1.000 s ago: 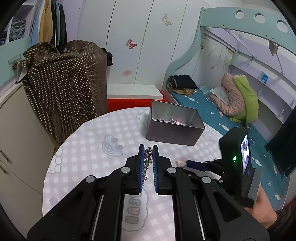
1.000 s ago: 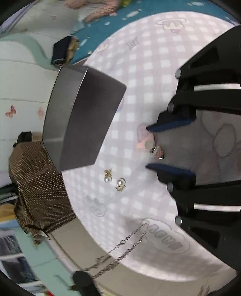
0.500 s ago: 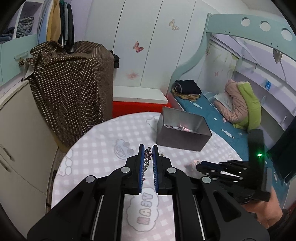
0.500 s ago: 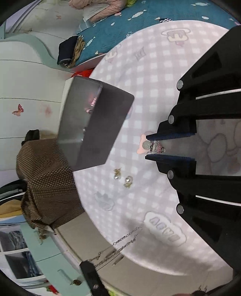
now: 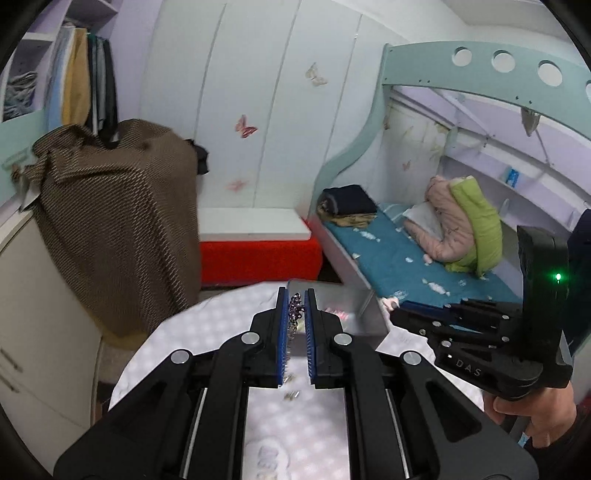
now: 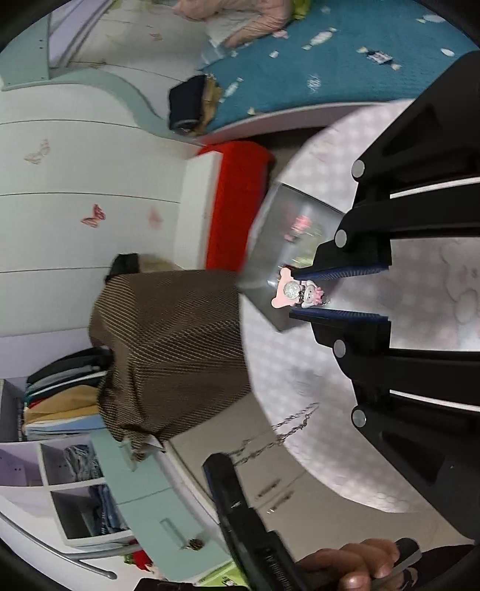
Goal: Organize jewelry
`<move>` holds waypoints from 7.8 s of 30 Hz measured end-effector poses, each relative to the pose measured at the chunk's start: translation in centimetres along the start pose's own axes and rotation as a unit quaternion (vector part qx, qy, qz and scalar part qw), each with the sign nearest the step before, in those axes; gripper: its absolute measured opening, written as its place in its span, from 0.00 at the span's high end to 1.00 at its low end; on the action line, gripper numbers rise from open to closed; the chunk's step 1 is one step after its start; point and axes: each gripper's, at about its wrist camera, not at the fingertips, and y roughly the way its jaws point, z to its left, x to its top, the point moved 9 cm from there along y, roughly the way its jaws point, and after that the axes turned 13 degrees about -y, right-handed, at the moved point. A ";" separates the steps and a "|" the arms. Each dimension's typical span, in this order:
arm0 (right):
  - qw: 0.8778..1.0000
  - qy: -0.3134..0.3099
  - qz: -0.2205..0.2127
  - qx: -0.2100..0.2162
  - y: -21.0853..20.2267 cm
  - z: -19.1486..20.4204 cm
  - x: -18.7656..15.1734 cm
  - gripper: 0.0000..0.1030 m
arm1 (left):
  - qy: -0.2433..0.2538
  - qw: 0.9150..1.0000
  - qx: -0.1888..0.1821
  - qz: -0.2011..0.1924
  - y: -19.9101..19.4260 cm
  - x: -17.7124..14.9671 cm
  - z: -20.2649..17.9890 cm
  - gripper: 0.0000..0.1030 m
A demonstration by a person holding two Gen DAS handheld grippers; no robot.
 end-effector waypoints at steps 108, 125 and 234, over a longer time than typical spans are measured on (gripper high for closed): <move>0.993 -0.028 0.110 0.015 11.3 7.9 -8.4 0.86 | -0.074 0.982 0.172 0.015 -0.2 -9.8 12.5 0.05; 0.996 0.014 0.084 0.006 8.3 4.9 -9.0 0.91 | -0.006 0.988 0.147 0.056 6.8 -9.9 9.1 0.05; 0.978 0.104 -0.087 -0.157 -15.2 -0.4 -2.6 0.08 | 0.025 0.984 0.136 -0.109 -11.6 -2.3 -1.3 0.05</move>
